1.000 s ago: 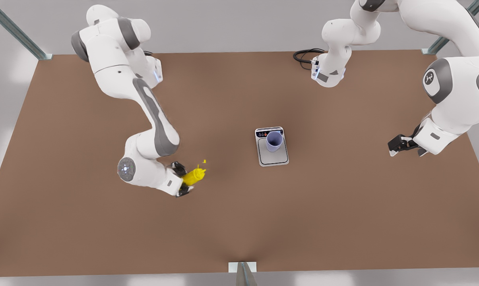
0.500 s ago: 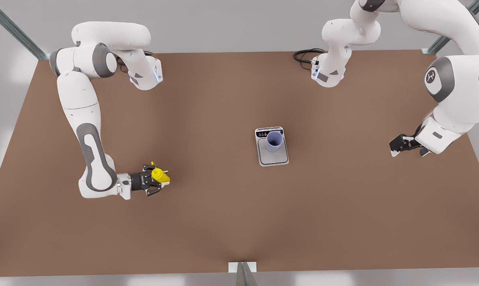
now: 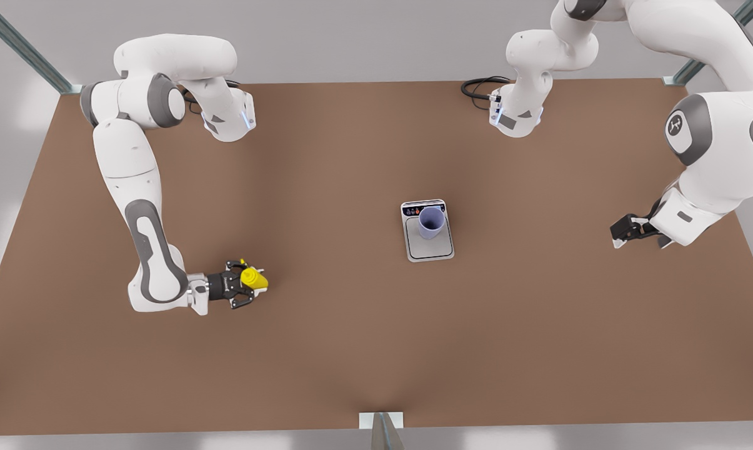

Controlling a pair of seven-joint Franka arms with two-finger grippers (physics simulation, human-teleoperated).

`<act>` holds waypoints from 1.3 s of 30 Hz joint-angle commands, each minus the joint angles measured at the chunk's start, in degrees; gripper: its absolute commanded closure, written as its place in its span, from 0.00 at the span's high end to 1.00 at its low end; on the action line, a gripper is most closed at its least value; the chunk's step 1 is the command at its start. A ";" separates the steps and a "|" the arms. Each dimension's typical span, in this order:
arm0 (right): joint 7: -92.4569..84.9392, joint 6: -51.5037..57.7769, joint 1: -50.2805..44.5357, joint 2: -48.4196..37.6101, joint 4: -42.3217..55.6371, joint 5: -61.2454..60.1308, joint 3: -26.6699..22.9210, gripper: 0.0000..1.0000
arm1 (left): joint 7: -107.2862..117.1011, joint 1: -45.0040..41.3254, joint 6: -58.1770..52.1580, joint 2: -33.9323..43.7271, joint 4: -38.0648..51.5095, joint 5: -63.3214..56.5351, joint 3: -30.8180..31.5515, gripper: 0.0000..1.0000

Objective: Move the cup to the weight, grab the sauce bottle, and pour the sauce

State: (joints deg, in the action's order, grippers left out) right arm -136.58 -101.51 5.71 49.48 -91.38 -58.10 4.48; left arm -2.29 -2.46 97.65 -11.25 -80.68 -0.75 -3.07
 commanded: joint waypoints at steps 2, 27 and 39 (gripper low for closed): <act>0.00 0.00 0.09 0.09 0.06 0.00 0.00 0.79 | 0.00 0.00 0.00 0.00 0.00 -0.04 0.00 1.00; 38.85 7.29 10.72 -5.97 12.09 31.51 -3.07 1.00 | 0.00 0.00 0.00 -0.44 0.09 0.05 0.00 1.00; 130.43 10.37 -9.58 -39.55 5.51 55.02 -11.34 1.00 | 0.09 0.00 0.00 -0.70 0.09 0.05 0.00 1.00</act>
State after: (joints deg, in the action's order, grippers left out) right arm -6.15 -91.29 -3.89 9.94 -85.86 -3.08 -6.85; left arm -2.21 -2.49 97.65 -11.96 -80.60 -0.69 -3.14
